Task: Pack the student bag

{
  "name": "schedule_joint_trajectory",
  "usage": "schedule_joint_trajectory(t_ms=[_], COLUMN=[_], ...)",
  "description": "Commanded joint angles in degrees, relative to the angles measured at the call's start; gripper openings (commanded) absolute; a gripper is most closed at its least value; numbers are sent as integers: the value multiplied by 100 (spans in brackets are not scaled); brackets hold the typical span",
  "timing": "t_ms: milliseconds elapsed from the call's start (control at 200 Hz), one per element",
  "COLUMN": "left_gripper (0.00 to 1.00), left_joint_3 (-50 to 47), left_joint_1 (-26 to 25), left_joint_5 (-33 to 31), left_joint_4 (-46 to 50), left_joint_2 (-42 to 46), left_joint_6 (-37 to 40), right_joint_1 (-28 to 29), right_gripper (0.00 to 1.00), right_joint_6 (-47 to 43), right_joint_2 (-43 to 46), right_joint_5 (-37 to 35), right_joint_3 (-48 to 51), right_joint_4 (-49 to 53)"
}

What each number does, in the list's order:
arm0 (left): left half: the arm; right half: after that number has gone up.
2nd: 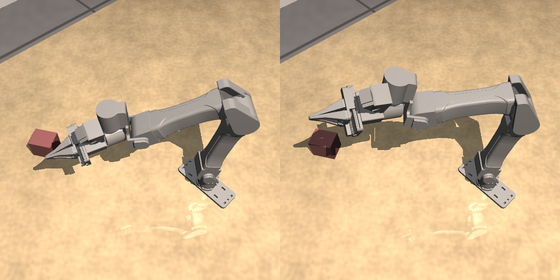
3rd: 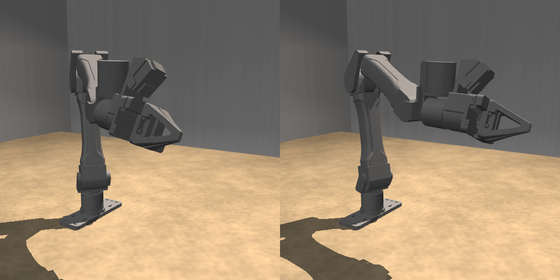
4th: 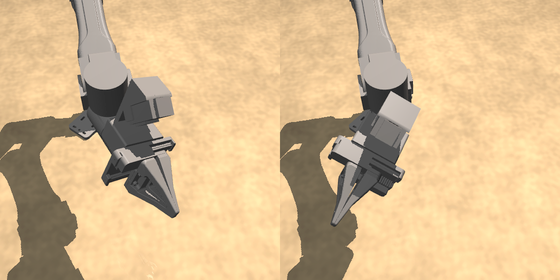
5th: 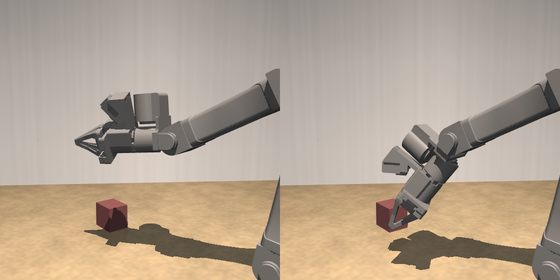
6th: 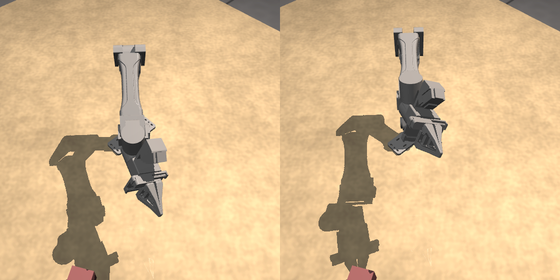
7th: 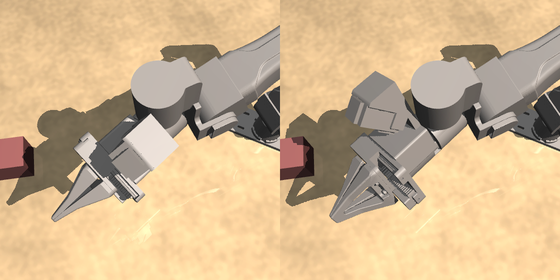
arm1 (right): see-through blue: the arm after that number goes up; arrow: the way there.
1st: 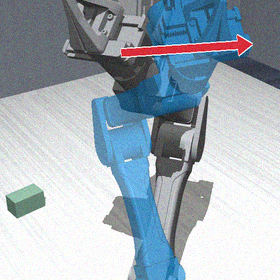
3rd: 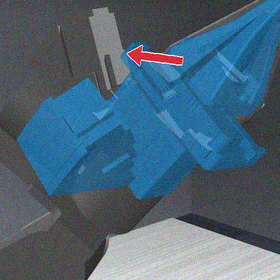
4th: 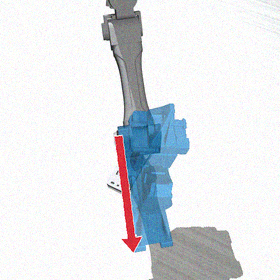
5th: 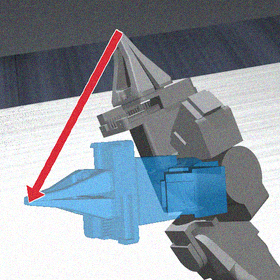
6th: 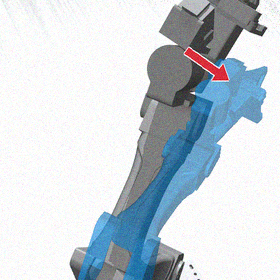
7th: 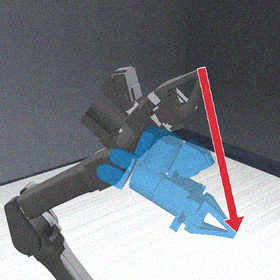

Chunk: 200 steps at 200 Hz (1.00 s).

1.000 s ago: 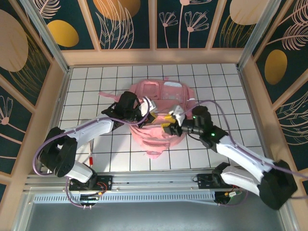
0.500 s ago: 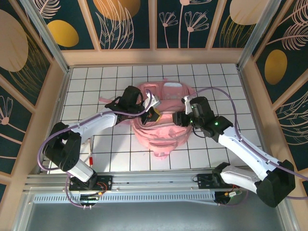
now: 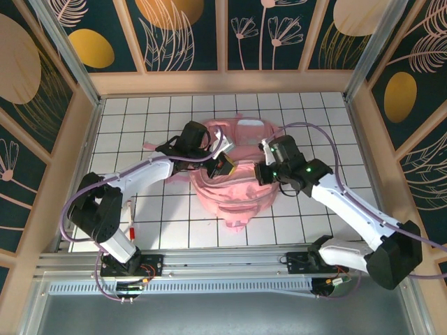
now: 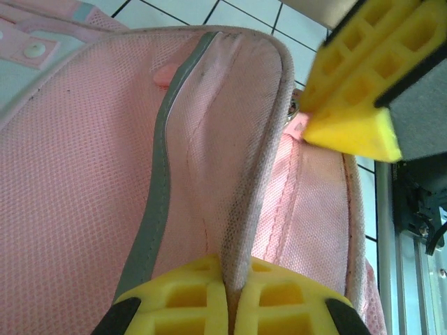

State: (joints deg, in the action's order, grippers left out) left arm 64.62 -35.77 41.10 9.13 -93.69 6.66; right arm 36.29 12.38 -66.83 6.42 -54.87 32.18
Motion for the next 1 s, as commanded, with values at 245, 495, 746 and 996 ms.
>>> schedule_joint_trajectory(t_ms=[245,495,746,996], left_gripper=[0,0,0,0], left_joint_3=[451,124,304,546], left_joint_1=[-60,-64,-59,87], left_joint_5=[878,1280,1121,964], left_joint_4=[-847,-1563,-1156,-210], left_joint_2=[-123,-97,-179,-245], left_joint_6=[-881,-1154,-703,653], right_joint_1=[168,294,557,427], right_gripper=[0,0,15,45], right_joint_6=[-138,1247,456,-3437], right_joint_2=[-390,-752,-970,770], right_joint_5=[2692,3595,3339,1216], right_joint_3=[-355,241,-123,93], right_joint_4=[-82,-2381,-1891,197])
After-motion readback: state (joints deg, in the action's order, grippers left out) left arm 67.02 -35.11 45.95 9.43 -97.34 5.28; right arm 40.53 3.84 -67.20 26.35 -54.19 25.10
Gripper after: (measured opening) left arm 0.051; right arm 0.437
